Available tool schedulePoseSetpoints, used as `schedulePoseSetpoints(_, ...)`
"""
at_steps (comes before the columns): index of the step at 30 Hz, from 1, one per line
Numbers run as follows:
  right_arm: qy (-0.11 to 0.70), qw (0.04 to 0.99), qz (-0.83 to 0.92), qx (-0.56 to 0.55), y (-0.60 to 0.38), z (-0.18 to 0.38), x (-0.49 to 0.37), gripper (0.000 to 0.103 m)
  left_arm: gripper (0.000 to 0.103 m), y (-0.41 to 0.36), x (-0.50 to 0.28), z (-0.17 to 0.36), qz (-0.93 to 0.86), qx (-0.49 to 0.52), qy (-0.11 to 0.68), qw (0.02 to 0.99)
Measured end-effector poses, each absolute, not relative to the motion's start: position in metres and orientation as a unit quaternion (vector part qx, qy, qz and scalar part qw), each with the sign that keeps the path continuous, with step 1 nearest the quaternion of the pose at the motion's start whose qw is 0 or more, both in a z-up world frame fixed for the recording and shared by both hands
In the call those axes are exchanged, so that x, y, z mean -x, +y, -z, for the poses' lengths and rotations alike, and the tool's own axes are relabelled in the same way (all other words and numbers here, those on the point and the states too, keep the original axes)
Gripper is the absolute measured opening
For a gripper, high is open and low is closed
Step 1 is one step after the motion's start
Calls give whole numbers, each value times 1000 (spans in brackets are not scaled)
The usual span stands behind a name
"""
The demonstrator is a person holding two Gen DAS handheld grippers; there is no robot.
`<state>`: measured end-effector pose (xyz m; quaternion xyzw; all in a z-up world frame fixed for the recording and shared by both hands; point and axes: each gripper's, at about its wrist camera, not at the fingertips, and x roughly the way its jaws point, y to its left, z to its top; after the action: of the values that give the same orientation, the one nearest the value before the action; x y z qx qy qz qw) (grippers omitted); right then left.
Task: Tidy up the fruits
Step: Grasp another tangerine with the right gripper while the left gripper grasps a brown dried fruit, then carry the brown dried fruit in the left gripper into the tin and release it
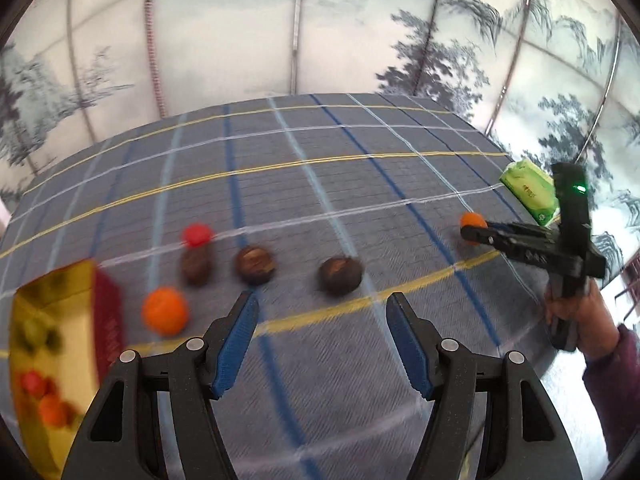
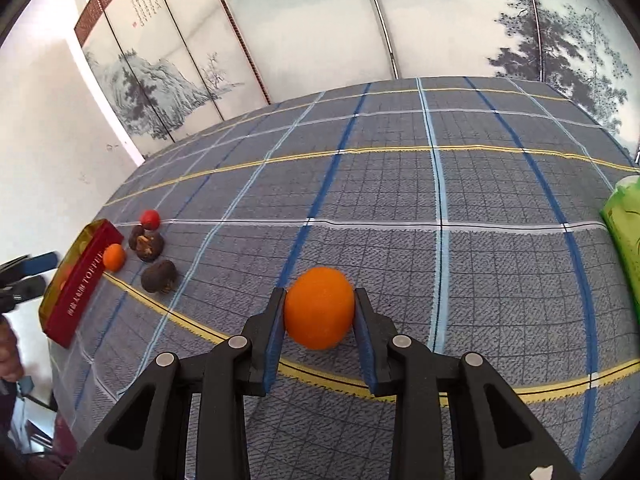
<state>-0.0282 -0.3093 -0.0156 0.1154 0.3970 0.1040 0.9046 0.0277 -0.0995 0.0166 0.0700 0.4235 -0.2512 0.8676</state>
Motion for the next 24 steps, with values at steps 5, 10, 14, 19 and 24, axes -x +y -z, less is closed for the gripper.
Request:
schedulePoseSetpoints(5,388,905,-124,-122,-311,16,30,31,67,-137,-59,13,234,-96,444,860)
schedulePoseSetpoints(10,384,905,-132,-129,-311,16,32,31,64,-148,-74,45,234,-94,471,845)
schedulePoseSetpoints(14,388,902,-136,-129,-310,17,31,31,38,-153,-67,54,239,-97,471,844)
schedulePoseSetpoints(19,393,900,-134,-129,-309,18,29,31,38,-135,-44,36,238,-47,466,851)
schedulePoseSetpoints(24,406,897,-125,-126,-309,22,25,32,39,-110,-12,11,237,-18,464,853)
